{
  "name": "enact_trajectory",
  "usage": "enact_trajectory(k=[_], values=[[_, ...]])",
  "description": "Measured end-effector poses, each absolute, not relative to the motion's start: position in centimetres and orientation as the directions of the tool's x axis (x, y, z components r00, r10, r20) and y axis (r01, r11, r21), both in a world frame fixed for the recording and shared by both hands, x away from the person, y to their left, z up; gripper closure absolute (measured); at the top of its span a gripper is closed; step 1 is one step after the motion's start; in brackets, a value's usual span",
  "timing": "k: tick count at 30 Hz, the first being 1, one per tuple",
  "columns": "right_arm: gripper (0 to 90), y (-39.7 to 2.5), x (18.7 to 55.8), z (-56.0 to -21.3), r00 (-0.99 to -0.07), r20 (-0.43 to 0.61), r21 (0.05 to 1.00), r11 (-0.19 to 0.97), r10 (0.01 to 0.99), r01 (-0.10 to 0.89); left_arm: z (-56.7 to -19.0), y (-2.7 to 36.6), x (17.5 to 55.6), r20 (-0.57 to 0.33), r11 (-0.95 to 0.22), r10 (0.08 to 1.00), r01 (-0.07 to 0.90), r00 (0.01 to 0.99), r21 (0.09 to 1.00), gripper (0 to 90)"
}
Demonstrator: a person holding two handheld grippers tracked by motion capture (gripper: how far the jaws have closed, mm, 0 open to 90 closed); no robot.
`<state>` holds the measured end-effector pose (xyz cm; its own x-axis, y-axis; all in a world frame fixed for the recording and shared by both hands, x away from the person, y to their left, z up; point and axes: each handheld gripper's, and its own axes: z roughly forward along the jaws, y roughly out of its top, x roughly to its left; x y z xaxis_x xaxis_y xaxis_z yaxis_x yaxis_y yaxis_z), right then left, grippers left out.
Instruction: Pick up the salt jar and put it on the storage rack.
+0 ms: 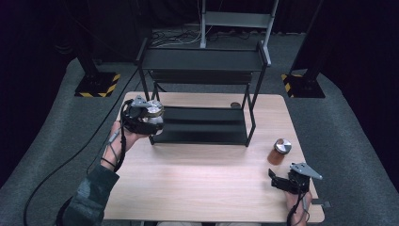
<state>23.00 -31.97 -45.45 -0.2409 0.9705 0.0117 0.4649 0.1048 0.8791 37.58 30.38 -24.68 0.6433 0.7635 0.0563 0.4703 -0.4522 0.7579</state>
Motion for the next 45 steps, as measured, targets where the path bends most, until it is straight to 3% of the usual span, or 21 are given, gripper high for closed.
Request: enact_trajectory(k=[45], values=[[0.0,-31.9,23.0,-45.4,-0.239,0.010,0.878,0.106,0.971,0.467,-19.9,29.2,39.7,0.110,-0.501,0.743,0.438,0.661,0.747,30.5]])
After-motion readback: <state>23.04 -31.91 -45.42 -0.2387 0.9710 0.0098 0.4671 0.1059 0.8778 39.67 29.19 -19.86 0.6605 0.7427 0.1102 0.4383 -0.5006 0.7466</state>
